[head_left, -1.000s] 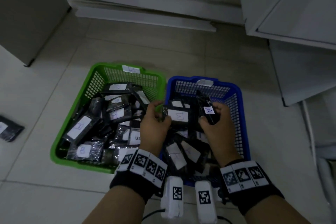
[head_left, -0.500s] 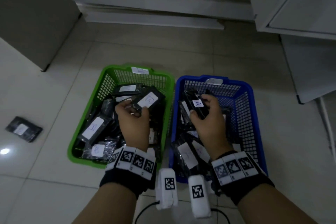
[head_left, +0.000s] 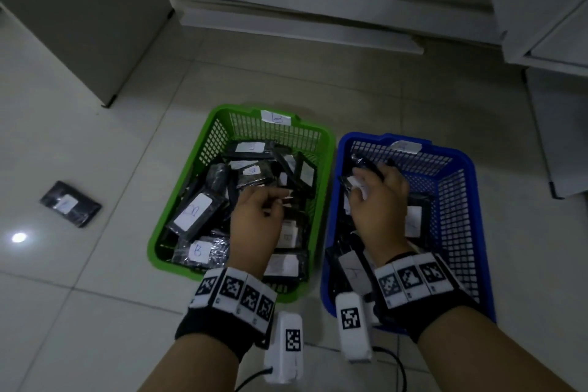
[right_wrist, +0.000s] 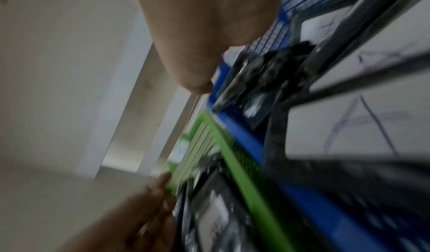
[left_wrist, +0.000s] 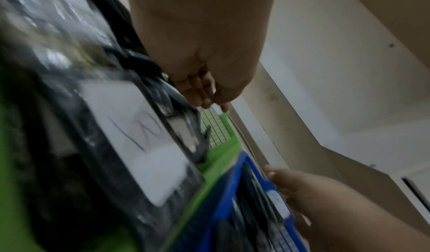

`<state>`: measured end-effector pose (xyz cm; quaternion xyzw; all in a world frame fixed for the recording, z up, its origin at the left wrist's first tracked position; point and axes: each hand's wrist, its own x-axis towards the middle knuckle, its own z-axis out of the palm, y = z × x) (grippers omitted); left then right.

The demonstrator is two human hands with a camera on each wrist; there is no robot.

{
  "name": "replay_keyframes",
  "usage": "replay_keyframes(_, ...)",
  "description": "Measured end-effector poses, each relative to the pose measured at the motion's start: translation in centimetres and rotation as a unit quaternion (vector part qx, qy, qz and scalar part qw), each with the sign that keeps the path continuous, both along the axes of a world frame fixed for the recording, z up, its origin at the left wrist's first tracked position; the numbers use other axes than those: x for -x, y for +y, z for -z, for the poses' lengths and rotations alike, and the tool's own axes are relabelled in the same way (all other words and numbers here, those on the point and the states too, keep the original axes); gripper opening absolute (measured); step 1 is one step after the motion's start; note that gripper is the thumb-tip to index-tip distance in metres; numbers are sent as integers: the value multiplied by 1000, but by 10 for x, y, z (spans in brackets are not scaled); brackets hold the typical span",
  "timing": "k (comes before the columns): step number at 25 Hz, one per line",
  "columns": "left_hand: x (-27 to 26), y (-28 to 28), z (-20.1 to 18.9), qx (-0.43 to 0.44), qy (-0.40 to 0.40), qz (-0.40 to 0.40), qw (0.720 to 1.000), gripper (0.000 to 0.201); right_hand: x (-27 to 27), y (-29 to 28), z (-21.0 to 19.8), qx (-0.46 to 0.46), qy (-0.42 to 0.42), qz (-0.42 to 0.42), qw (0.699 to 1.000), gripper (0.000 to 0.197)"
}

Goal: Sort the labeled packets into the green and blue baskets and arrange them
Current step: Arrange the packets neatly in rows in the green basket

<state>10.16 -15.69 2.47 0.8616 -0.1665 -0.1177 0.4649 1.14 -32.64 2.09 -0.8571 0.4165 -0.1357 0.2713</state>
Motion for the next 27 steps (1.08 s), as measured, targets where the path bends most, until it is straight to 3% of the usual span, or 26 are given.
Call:
replay_keyframes(3, -17, 47, -7, 27, -41, -75, 996, 22, -18, 44, -10, 0, -55, -103, 993, 31)
replay_keyframes(8, -76, 161, 2, -6, -59, -279, 958, 20, -94, 136, -9, -41, -47, -264, 962, 32)
replay_keyframes(11, -117, 223, 26, -57, -36, -304, 950, 23, -143, 197, -8, -22, -26, -338, 941, 38)
replay_keyframes(13, -145, 265, 45, -118, -36, -288, 950, 31, -176, 241, -1, 5, 15, -395, 919, 46)
replay_keyframes(16, -182, 306, 61, -253, -10, -205, 945, 48, -209, 290, 20, 34, 173, -471, 864, 60)
replay_keyframes(18, -205, 327, 67, -321, -28, -129, 938, 59, -221, 316, 43, 26, 291, -467, 834, 72)
replay_keyframes(20, -225, 336, 76, -351, -68, -50, 932, 68, -221, 332, 63, 7, 369, -431, 824, 87)
replay_keyframes(23, -250, 334, 88, -353, -63, 37, 933, 70, -216, 341, 80, -3, 386, -406, 828, 99)
replay_keyframes(27, -263, 325, 90, -398, -71, 57, 913, 54, -214, 332, 82, -27, 377, -415, 827, 107)
